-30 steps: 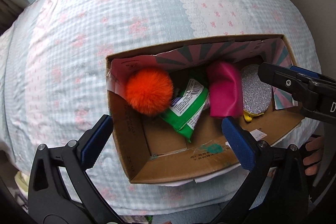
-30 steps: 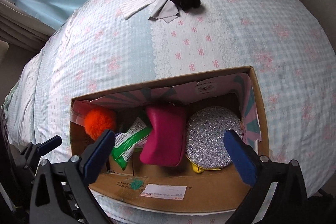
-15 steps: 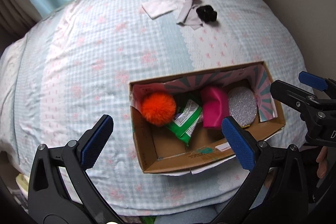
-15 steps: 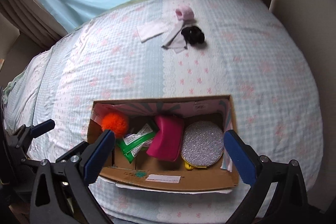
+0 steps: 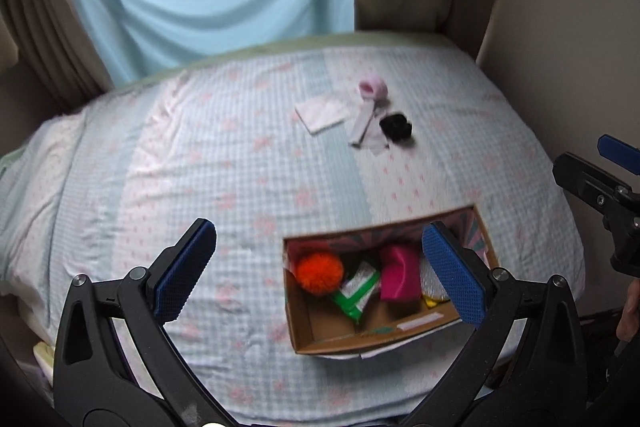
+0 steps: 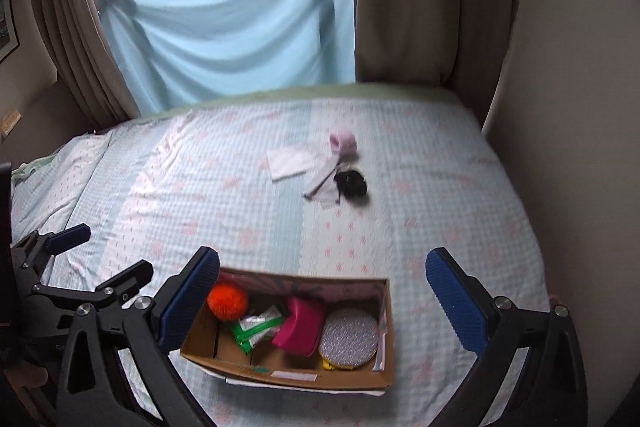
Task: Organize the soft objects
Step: 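Withdraw both tools from the box toward the remaining cloths, then grasp the grey cloth with left tool while right tool grasps the black scrunchie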
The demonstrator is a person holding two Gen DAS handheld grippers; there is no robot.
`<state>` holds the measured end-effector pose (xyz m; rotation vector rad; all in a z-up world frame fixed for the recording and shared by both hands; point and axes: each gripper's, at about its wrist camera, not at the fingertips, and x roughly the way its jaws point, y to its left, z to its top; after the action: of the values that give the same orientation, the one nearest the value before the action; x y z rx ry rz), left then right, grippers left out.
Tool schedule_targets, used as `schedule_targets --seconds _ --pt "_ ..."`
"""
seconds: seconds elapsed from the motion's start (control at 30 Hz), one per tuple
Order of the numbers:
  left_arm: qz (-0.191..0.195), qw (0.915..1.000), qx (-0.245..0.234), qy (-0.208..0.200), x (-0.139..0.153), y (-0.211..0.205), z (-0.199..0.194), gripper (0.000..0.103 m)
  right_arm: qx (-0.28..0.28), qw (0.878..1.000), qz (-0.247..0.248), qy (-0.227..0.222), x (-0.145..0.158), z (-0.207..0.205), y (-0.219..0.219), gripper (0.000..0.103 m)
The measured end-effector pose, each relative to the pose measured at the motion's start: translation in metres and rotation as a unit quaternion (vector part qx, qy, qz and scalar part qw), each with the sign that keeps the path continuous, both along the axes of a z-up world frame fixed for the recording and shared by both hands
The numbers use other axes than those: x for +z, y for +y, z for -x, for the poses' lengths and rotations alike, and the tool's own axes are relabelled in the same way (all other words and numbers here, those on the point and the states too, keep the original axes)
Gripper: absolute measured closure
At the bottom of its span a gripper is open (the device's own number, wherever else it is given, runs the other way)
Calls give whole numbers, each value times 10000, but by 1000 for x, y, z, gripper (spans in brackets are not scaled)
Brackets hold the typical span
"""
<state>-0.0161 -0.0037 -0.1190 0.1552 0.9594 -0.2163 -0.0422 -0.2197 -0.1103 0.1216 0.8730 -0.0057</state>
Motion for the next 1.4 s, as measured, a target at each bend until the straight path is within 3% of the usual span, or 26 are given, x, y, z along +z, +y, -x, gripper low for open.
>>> schedule_targets --seconds 0.27,0.57,0.83,1.17,1.4 --pt "275 9986 -82 -447 43 -3 -22 0 87 9994 118 -298 30 -14 -7 0" --pt "374 9957 -691 -496 33 -36 -83 0 434 9980 74 -463 24 -70 -29 0" --pt "105 9882 -1482 -385 -39 -84 -149 0 1072 9940 121 -207 -36 -142 -53 0" --pt "50 9806 -1940 279 -162 -135 -236 0 1291 9910 -79 356 -155 -234 -72 1" --pt "-96 9696 -2344 701 -263 -170 -273 0 1406 9868 -227 767 -246 -278 -78 15"
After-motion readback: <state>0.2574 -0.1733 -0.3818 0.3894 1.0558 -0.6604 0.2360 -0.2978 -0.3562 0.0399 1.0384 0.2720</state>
